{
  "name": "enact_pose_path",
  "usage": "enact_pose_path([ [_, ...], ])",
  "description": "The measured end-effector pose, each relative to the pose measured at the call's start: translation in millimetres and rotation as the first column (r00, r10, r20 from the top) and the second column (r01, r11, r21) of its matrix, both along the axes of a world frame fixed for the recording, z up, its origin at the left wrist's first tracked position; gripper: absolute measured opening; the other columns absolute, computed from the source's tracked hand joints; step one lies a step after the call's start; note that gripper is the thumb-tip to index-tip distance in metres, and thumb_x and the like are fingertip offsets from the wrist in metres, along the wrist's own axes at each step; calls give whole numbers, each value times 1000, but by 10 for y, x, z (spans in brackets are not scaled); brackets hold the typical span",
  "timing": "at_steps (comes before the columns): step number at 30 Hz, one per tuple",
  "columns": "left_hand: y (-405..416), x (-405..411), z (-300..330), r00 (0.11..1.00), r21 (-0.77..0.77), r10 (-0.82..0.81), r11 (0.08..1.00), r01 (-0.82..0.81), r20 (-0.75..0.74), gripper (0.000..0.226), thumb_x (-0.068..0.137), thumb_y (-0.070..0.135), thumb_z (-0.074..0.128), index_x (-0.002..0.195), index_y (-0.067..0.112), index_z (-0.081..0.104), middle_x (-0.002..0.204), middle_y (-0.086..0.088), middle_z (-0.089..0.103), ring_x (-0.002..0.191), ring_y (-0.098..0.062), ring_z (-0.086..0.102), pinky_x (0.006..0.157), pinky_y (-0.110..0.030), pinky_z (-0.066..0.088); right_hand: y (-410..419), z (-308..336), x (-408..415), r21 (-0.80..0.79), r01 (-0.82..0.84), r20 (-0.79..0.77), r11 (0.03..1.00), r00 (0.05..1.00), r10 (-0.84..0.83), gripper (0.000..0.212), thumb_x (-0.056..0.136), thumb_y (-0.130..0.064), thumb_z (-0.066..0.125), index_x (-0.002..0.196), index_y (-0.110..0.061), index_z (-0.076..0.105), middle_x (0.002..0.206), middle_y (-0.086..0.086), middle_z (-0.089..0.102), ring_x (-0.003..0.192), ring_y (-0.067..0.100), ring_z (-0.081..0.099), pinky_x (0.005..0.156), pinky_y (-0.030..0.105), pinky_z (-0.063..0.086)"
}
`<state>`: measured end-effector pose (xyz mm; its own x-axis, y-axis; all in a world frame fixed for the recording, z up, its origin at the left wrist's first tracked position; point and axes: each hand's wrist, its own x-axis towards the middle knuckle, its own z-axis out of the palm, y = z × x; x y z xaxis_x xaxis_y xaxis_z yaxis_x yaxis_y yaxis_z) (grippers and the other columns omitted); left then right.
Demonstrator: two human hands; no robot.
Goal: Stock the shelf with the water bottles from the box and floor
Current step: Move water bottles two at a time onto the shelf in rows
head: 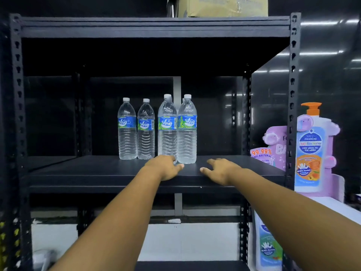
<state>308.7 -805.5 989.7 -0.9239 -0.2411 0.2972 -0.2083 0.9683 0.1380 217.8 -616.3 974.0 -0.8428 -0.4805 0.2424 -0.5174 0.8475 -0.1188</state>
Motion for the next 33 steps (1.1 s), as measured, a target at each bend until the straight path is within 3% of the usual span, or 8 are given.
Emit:
enact_pose_path([
  [16, 1315, 935, -408, 998, 61, 27, 998, -31, 62, 64, 95, 60, 37, 148, 24, 32, 149, -10, 41, 134, -30, 41, 105, -43, 39, 1306, -370, 946, -27, -45, 85, 999, 995, 47, 72, 95, -62, 31, 152, -19, 23, 157, 12, 27, 141, 33, 30, 112, 47, 31],
  [25, 1668, 1196, -859, 995, 176, -39, 984, 22, 95, 67, 97, 57, 37, 151, 20, 26, 151, -10, 39, 135, -30, 40, 107, -41, 38, 1663, -771, 1301, -32, -10, 134, 999, 991, 14, 71, 96, -60, 31, 152, -17, 24, 156, 13, 28, 140, 34, 33, 111, 46, 33],
  [33, 1735, 1287, -1352, 993, 265, -84, 963, 58, 85, 63, 96, 56, 39, 150, 23, 30, 148, -7, 44, 135, -29, 42, 106, -40, 39, 1786, -1248, 1446, -36, 29, 179, 999, 984, -22, 71, 94, -62, 31, 148, -16, 30, 146, 13, 42, 129, 33, 45, 104, 46, 41],
])
